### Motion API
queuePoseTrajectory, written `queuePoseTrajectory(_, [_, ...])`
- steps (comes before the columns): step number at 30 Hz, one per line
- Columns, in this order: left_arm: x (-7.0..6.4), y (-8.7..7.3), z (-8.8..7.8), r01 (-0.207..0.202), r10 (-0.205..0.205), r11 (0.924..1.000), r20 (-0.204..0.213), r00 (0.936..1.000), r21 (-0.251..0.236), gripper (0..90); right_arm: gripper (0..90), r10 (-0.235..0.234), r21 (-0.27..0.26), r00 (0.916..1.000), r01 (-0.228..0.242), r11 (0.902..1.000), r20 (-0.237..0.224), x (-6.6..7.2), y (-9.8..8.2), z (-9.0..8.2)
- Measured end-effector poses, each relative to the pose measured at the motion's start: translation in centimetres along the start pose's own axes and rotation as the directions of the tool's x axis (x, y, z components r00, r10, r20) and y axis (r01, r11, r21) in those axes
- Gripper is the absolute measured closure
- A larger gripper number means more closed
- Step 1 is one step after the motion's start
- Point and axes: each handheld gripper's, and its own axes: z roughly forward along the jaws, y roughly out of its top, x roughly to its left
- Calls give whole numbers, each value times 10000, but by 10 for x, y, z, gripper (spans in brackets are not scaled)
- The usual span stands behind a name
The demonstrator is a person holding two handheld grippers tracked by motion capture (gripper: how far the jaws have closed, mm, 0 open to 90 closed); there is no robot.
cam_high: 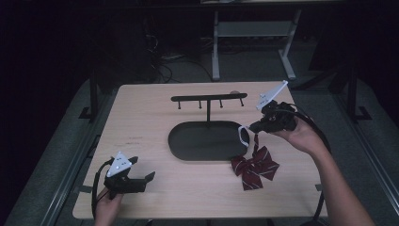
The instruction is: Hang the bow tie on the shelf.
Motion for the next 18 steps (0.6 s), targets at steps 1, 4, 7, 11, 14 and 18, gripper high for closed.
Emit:
queuePoseTrajectory(1, [0,0,0,-2,2,10000,1,10000,-3,130,869,21,4,10000,-21,10000,29,0,1,-1])
queuePoseTrajectory(4, [0,0,0,-14,14,10000,-7,10000,-17,130,869,24,-9,10000,-24,10000,32,0,4,-3])
queuePoseTrajectory(7, [0,0,0,-16,16,10000,-6,10000,-21,130,870,-67,-2,9999,67,10000,99,0,7,-5])
queuePoseTrajectory(11, [0,0,0,18,-18,10000,-9,10000,-66,130,869,-21,-116,10000,21,9999,60,-1,10,-7])
queuePoseTrajectory(14, [0,0,0,28,-28,10000,-10,10000,-64,130,869,-43,-112,10000,44,9999,82,-2,10,-6])
queuePoseTrajectory(18, [0,0,0,3,-4,10000,-8,10000,-63,130,869,-70,-91,9999,71,9999,82,-3,12,-6])
